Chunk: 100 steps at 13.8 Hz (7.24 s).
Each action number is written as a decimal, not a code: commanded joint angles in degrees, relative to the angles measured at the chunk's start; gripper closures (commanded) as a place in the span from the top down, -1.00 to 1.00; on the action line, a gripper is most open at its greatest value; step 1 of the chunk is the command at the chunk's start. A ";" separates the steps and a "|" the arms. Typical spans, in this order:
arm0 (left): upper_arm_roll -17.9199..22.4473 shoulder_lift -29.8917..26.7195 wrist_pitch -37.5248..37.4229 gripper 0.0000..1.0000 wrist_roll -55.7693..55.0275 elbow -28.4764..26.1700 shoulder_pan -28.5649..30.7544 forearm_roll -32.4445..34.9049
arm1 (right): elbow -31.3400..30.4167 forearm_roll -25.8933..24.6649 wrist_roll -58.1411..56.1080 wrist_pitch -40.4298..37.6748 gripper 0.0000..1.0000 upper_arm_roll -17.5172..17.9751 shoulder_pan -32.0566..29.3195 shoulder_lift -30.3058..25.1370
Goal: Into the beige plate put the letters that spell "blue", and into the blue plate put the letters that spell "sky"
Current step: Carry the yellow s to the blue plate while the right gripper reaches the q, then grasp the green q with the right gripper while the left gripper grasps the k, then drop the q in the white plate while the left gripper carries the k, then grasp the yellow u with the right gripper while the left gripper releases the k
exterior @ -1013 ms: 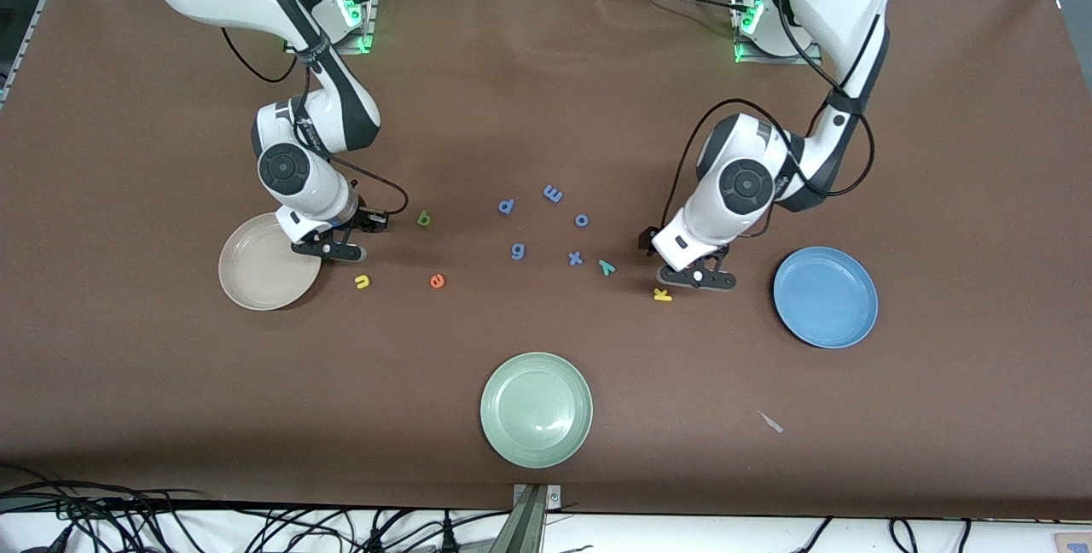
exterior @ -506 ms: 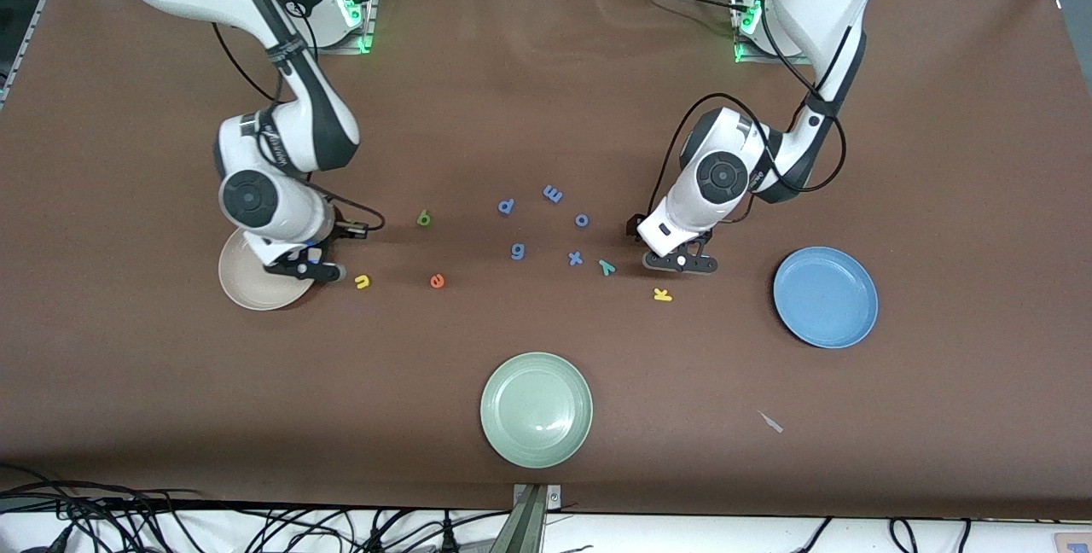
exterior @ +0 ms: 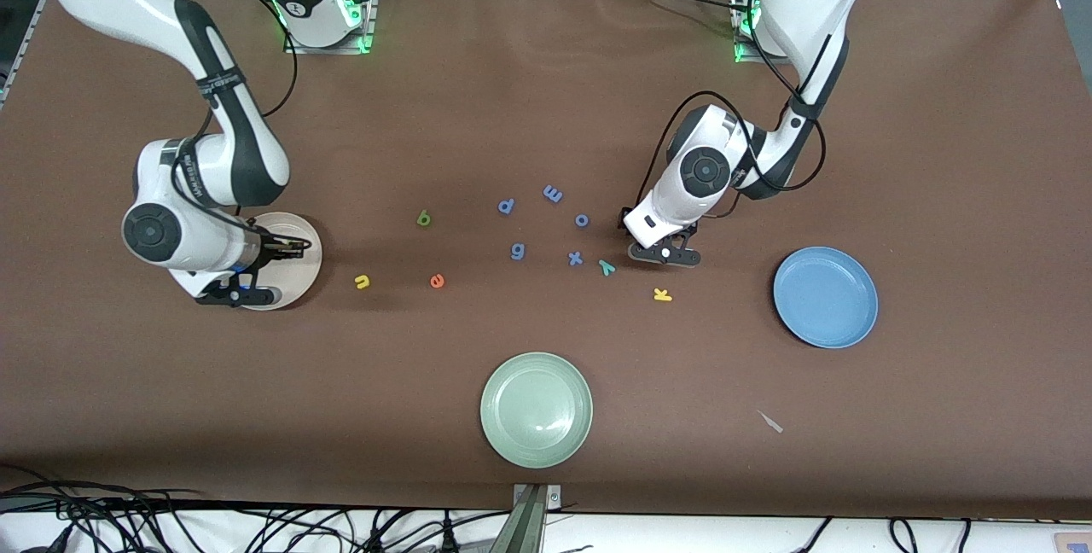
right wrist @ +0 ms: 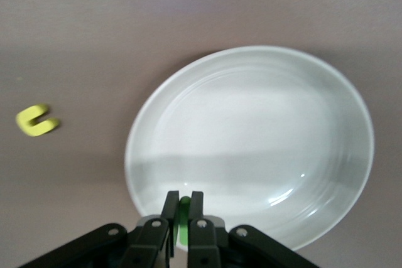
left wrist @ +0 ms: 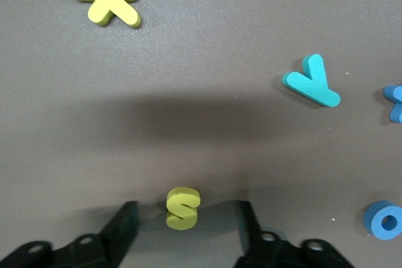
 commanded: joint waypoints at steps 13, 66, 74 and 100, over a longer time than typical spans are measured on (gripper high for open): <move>2.53 -10.62 -4.41 -1.00 25.28 -3.20 25.71 -0.39 | -7.46 5.80 25.61 10.30 1.00 5.13 10.48 -3.35; 6.41 4.95 5.35 -1.00 8.94 10.14 1.19 -3.64 | 2.79 5.28 -4.25 4.95 1.00 -6.47 14.88 1.11; 6.49 -3.23 1.66 -1.00 37.75 4.69 19.73 -3.55 | 1.91 5.28 -4.25 13.14 1.00 -6.11 16.64 5.33; 11.33 6.69 3.75 0.33 4.20 14.18 -8.91 -17.44 | 7.17 5.45 -7.13 4.04 -0.58 -6.63 15.15 5.51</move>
